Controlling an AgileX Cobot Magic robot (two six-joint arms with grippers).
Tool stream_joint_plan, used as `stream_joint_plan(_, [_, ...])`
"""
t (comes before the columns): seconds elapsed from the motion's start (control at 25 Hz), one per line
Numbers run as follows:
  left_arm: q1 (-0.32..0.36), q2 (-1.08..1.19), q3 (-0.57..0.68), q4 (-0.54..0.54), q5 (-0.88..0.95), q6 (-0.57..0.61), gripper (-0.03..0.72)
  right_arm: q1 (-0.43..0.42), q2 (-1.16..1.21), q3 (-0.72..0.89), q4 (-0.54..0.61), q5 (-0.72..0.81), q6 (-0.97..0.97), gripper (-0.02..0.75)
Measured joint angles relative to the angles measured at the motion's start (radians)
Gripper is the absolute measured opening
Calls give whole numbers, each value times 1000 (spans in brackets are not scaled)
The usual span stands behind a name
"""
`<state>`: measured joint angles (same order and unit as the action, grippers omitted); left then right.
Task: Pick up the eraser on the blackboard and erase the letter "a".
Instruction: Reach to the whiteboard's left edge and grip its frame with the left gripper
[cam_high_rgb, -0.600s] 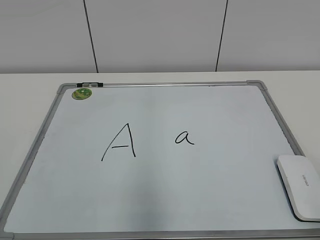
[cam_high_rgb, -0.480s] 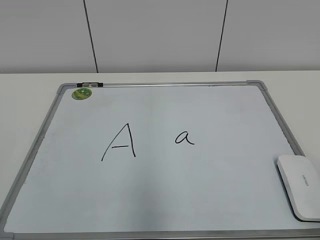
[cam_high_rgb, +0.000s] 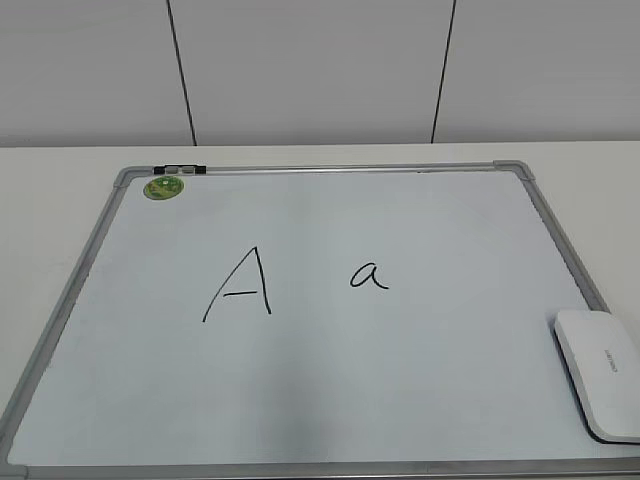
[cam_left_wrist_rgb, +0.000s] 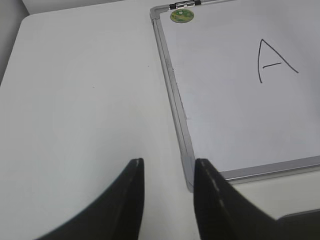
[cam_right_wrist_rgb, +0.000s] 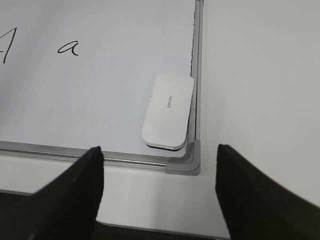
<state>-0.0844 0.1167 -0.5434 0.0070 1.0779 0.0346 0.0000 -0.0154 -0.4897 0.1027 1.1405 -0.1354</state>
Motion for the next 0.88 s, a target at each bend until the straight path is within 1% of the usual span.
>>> stream_joint_plan(0.24, [0, 296, -82, 3, -71, 0, 244, 0, 0, 0, 0, 0, 0, 519])
stream_joint_plan(0.36, [0, 467, -147, -2, -91, -8, 244, 0, 0, 0, 0, 0, 0, 519])
stream_joint_plan(0.56, [0, 756, -282, -32, -116, -35, 244, 0, 0, 0, 0, 0, 0, 519])
stream_joint_plan(0.72, [0, 976, -409, -73, -132, -35, 244, 0, 0, 0, 0, 0, 0, 519])
stream_joint_plan(0.88, [0, 1160, -516, -88, -136, -35, 244, 0, 0, 0, 0, 0, 0, 519])
